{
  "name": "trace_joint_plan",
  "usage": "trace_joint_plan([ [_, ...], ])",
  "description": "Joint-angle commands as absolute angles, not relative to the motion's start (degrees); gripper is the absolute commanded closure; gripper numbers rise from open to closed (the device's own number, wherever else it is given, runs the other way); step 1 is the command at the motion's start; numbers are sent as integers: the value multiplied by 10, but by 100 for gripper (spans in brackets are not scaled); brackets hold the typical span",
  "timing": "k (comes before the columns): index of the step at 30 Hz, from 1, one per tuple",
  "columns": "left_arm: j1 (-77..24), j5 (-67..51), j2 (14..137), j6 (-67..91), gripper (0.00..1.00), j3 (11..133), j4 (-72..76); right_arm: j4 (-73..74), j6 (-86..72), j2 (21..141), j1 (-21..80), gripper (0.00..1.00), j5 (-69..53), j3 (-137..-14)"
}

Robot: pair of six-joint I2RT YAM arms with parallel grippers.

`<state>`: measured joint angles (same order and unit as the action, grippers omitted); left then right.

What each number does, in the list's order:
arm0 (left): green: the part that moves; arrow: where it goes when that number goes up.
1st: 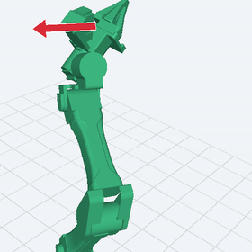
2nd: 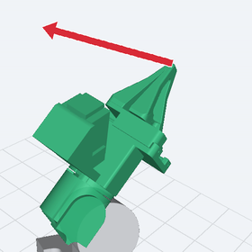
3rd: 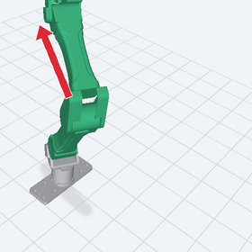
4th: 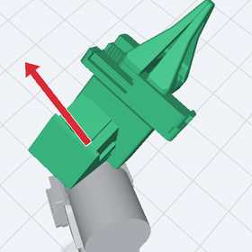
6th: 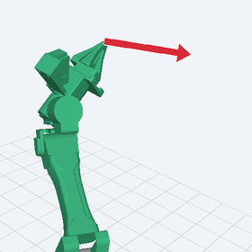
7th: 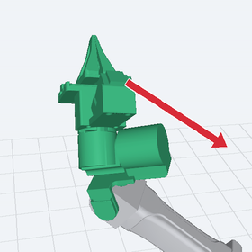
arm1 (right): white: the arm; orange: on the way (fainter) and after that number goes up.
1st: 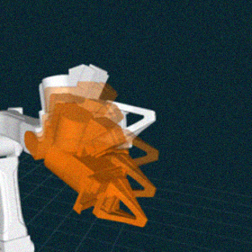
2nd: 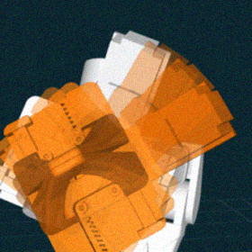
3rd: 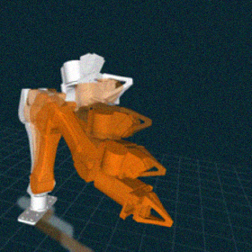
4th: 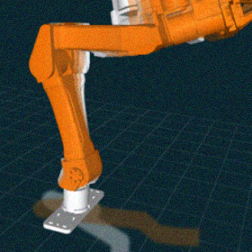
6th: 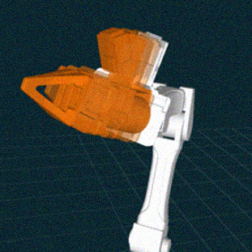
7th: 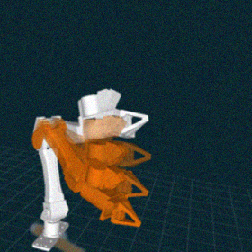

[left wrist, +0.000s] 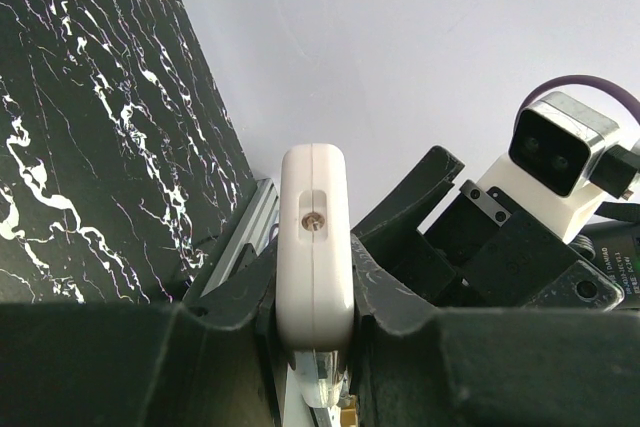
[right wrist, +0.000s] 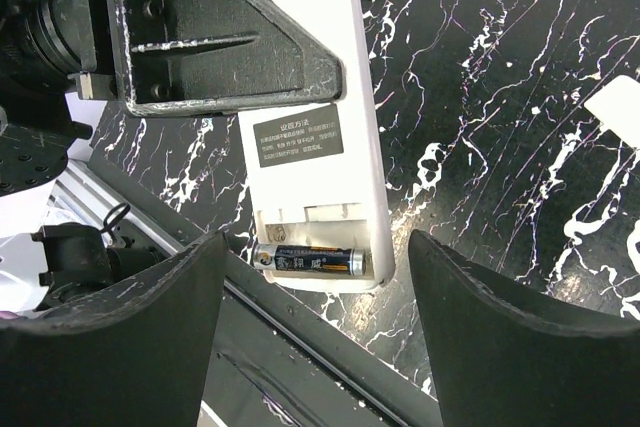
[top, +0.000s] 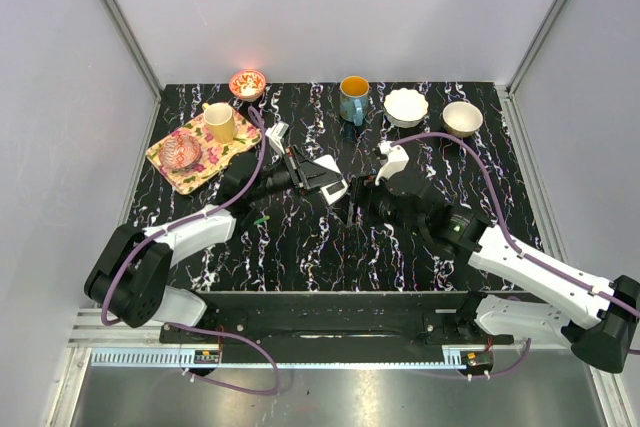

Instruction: Load the batteries into the remote control

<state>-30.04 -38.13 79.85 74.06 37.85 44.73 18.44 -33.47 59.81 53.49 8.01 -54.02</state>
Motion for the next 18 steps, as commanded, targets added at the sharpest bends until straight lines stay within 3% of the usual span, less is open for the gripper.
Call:
trace_joint_plan([
  [1,-299,-382,777,746,100,378,497,163,-327,591,531,23,95,-537],
  [13,-299,-381,773,750,100,371,506,156,-330,581,531,30,98,-527],
  [18,-299,-379,773,748,100,369,504,154,-333,581,530,20,91,-531],
])
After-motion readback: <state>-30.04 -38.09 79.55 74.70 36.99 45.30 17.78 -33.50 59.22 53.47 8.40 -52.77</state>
